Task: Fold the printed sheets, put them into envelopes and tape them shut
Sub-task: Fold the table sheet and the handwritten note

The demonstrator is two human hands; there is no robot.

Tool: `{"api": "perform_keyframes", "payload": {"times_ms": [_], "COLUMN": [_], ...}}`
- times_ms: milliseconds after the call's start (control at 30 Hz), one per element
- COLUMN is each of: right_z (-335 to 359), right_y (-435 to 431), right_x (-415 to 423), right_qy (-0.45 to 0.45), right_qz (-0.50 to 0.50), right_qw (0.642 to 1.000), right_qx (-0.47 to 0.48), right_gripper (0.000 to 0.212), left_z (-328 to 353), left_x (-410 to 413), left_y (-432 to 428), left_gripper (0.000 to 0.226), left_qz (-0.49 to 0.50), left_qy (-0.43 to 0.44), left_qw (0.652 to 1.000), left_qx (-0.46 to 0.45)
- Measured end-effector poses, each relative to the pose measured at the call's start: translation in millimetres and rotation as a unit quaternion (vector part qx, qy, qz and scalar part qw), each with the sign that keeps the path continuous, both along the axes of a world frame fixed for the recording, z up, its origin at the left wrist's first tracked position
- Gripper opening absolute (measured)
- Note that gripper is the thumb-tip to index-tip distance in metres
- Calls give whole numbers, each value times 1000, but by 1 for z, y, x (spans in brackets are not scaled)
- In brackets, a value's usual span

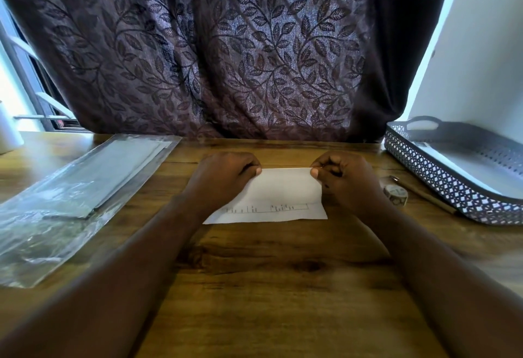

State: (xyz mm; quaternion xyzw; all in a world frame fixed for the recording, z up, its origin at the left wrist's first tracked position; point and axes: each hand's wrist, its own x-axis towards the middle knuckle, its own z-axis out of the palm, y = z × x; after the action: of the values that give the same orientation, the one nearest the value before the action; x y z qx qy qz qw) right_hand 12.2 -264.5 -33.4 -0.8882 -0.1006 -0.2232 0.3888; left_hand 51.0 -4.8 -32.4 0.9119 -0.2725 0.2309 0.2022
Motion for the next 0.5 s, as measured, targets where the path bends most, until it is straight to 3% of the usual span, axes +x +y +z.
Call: {"api": "perform_keyframes", "payload": {"times_ms": [200,500], "right_z": [-3,-5], "right_y": [-14,-21], "right_x": [6,9], "right_qy": [23,57], "right_qz": [-28,-46], "right_qw": [999,994], "right_qx": [34,76], "right_gripper": [2,8], "left_z": [-2,-7], "left_x": [8,14], "left_y": [22,32], "left_gripper": [14,16], "left_qz": [31,84], "left_qy": [9,103], "left_qw": [999,985], "left_qx": [-28,-106]}}
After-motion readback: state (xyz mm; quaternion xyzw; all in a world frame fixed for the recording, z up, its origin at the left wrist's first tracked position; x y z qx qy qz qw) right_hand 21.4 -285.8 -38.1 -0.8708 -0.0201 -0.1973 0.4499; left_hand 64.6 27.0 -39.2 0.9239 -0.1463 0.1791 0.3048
